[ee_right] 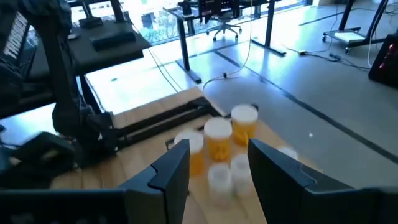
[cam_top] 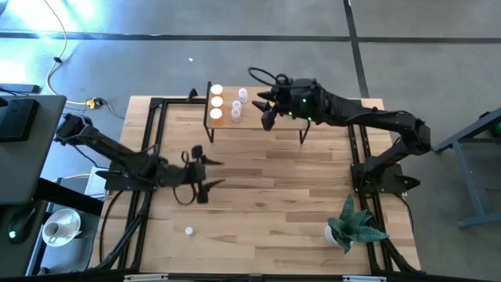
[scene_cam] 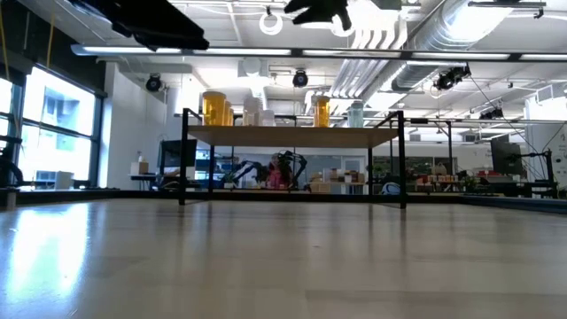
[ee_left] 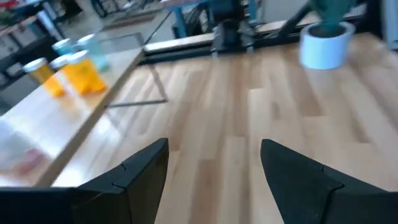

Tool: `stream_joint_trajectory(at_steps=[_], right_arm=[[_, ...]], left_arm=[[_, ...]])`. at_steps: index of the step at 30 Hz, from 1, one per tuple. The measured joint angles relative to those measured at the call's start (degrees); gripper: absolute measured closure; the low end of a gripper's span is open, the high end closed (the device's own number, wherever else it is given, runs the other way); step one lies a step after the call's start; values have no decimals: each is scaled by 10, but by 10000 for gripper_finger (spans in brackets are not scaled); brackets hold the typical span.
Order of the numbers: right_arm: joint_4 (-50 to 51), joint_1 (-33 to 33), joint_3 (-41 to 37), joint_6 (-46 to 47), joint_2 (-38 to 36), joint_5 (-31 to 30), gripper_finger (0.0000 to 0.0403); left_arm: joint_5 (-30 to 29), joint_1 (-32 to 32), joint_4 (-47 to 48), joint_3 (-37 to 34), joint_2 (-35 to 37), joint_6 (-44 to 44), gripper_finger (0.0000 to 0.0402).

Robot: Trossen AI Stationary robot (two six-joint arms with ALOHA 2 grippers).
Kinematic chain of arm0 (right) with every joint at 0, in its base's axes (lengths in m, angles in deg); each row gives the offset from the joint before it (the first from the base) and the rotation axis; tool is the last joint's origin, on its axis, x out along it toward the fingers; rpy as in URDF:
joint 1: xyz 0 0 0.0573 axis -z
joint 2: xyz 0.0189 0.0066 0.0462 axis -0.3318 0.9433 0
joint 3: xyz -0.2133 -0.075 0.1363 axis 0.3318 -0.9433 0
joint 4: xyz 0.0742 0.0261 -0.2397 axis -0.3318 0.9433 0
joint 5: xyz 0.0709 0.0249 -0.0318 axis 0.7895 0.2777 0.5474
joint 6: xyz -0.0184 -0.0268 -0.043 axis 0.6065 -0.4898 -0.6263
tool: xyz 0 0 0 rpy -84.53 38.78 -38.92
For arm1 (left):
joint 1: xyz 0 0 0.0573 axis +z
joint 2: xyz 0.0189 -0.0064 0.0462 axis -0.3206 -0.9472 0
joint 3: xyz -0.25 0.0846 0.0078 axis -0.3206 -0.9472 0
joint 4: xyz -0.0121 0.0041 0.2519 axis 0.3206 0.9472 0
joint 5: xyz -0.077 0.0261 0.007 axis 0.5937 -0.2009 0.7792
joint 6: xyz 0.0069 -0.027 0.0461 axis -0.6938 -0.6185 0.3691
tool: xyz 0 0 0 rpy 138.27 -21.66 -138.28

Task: Pick and place medicine bottles onto shelf by color
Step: Adjust the transparent pill bottle on the shelf

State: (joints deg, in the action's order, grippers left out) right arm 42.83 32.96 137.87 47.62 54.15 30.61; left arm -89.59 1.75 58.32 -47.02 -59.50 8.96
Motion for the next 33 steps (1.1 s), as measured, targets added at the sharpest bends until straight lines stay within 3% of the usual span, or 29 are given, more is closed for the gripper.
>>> stream_joint_trajectory(at_steps=[12,18,24,33], right_arm=[[201,35,285,-98,167,11,249],[282,60,394,-136,258,66,249],[284,67,434,-182,322,84,249],[272,69,434,-206,375,84,249]], left_arm=[[109,163,125,0,125,-7,158],[132,200,197,0,153,-30,158],[132,208,229,0,146,-55,158],[131,208,232,0,142,-46,158]])
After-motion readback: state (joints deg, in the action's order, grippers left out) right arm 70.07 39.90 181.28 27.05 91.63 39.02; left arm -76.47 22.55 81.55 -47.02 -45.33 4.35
